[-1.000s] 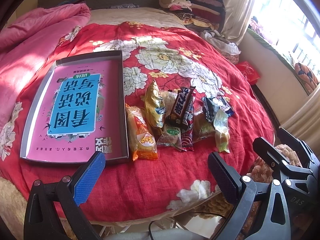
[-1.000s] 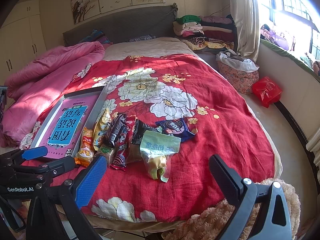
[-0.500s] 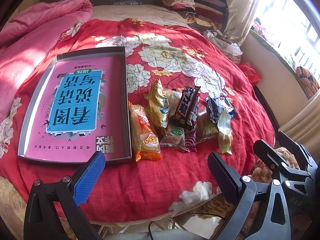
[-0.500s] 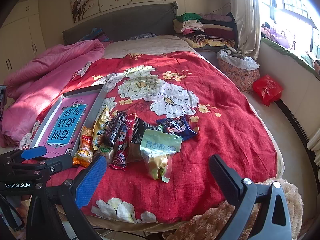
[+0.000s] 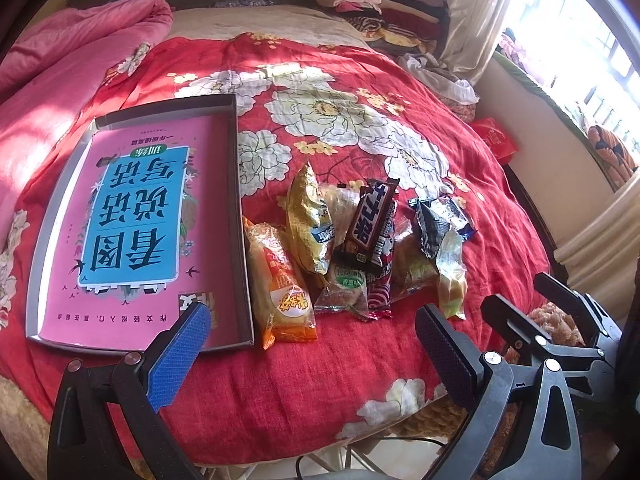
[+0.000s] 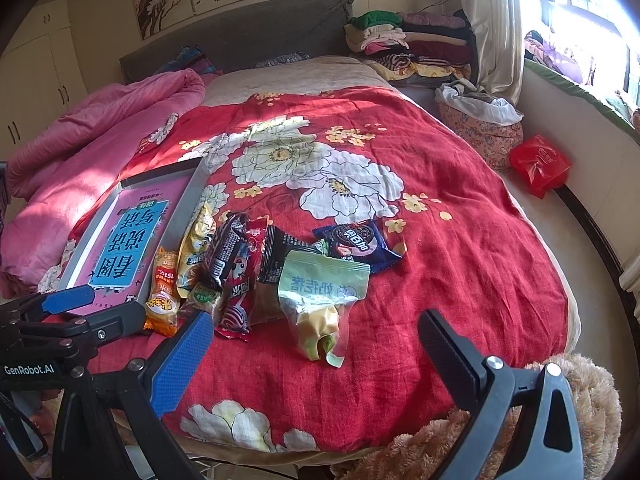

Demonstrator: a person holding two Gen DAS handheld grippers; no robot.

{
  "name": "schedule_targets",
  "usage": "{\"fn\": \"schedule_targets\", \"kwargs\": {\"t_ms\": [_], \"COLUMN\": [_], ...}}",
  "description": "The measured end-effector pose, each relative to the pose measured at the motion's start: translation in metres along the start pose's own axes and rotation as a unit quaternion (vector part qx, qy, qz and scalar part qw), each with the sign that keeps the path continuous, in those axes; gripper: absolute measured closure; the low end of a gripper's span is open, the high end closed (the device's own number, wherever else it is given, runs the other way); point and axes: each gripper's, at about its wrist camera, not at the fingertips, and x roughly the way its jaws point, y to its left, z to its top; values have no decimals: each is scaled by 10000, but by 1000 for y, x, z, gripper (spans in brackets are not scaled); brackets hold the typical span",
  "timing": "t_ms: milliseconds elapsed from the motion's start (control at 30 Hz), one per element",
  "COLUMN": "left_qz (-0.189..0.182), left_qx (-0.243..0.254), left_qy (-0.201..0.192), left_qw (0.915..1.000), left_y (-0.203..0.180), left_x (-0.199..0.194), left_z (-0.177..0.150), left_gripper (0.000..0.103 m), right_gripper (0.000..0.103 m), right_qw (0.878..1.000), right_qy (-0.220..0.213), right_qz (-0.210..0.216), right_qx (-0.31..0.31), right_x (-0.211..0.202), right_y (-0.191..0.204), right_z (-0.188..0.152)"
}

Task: Organize snacks
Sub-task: 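Grasp the Snickers bar with the left tool while the right tool grasps the green-labeled clear bag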

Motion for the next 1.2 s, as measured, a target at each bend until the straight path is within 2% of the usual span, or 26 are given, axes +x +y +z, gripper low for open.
{"fn": "schedule_targets", "kwargs": {"t_ms": [333,467,567,667,933,1067,1133,1200], "left_qz": [-571,-624,-491,-479,-532,-533,-503,-529], "left_qx": [219,407,655,911,1230,1270,1300,1283], "left_qy": [282,293,279,310,459,517,507,507], "left_qw": [9977,9968,9963,9942,9899,9891,9889,9890], "left_y": [-11,-18,-21,-25,-36,-39,-40,-41], "left_x": [35,46,54,60,76,82,84,86], "left_z": [31,44,54,60,59,57,56,56], "left_gripper": [1,7,14,24,32,46,51,54], "right_gripper": [0,0,1,10,31,41,50,54], "right_qw": [9967,9944,9938,9934,9904,9905,9903,9900], "right_qy": [714,914,955,1016,1264,1275,1269,1254], "right_qz": [137,182,147,134,90,169,263,318], "right_qx": [367,493,547,510,551,491,504,558], "right_x": [46,57,63,69,86,89,89,88], "right_y": [-13,-17,-19,-18,-20,-16,-16,-18], "right_z": [0,-1,0,1,0,0,0,-1]}}
